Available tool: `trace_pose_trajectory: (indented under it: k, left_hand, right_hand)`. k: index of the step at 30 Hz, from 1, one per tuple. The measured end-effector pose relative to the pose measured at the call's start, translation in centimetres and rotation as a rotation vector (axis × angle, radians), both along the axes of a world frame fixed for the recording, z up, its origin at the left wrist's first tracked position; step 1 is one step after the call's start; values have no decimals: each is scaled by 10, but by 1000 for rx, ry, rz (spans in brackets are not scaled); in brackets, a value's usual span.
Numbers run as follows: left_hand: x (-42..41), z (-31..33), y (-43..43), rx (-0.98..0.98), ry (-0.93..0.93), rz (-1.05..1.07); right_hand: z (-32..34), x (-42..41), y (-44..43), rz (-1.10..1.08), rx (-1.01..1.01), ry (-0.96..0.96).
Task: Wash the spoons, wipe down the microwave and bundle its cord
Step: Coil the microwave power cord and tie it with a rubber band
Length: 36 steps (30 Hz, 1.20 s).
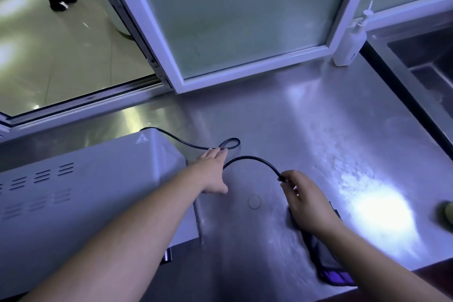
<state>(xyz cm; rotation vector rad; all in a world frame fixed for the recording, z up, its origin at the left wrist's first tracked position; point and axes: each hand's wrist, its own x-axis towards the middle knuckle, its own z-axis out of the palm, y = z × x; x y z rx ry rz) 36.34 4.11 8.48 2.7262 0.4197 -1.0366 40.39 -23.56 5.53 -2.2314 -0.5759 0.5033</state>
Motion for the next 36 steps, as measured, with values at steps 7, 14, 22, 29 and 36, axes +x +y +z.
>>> trace_pose_trajectory:
  k: [7,14,22,29,36]
  left_hand:
    - [25,-39,10,50,-95,17]
    - [48,-66,27,136,75,50]
    - [59,-89,30,213,49,90]
    - [67,-92,26,221,127,185]
    - [66,-80,15,65,21,297]
  right_hand:
    - [-3,7,4,-68,18,72]
    - [-5,10,9,-123,24,185]
    - [-19,11,22,-229,48,320]
    - [-19,20,37,-353,92,421]
    - [-11,29,40,-460,164,492]
